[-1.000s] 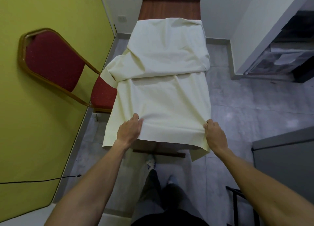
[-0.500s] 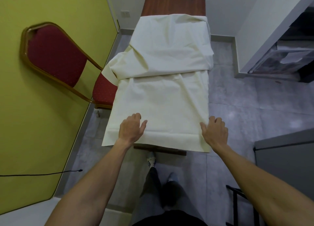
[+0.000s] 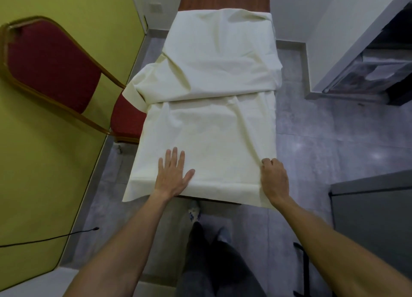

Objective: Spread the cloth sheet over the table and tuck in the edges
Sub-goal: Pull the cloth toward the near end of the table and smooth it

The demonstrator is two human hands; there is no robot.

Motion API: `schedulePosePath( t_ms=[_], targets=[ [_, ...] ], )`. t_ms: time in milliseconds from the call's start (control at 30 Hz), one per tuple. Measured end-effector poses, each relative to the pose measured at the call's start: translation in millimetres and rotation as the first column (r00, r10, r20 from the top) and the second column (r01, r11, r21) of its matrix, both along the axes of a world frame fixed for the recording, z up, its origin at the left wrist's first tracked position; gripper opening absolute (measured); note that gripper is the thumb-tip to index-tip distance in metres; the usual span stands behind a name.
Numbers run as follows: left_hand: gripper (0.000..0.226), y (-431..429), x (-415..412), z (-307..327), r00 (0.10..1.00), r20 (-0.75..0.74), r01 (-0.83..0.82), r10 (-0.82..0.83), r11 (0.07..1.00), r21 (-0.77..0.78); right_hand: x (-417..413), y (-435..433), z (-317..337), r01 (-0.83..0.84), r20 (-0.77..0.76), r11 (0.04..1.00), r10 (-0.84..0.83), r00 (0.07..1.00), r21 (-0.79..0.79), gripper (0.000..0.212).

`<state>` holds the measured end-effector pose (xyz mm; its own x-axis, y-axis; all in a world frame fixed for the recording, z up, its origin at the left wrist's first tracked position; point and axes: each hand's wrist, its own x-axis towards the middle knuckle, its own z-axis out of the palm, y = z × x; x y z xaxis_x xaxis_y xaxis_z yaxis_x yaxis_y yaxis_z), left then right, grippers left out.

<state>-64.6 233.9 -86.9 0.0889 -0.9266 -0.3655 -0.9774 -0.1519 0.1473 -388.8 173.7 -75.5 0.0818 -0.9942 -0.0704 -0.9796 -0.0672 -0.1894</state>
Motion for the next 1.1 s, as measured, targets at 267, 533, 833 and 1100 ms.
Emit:
schedulePosePath(
  t_ms=[267,533,833,1100],
  targets=[
    [0.089,24.3,4.4,1.8,0.999,-0.012,0.035,-0.036,0.999,-0.021,-2.6,10.6,13.3,0.042,0.022,0.999,-0.042,0.999,-0.009,0.014],
    [0.091,28.5,8.9,12.8,0.999,0.017,0.039,-0.039,0.999,0.016,6.6,20.1,12.4,0.065,-0.014,0.998,-0.065,0.998,-0.01,0.005],
    [0.08,-74.7,44.0,46.7,1.0,0.01,0.017,-0.016,0.994,-0.11,46.7,-54.7,40.1,0.104,0.066,0.99,-0.098,0.993,-0.095,0.034],
    [0.079,-156.6,95.4,72.6,0.996,0.024,0.086,-0.084,0.988,-0.13,87.0,-125.3,78.3,0.22,0.133,0.972,-0.208,0.969,-0.086,0.036]
  ],
)
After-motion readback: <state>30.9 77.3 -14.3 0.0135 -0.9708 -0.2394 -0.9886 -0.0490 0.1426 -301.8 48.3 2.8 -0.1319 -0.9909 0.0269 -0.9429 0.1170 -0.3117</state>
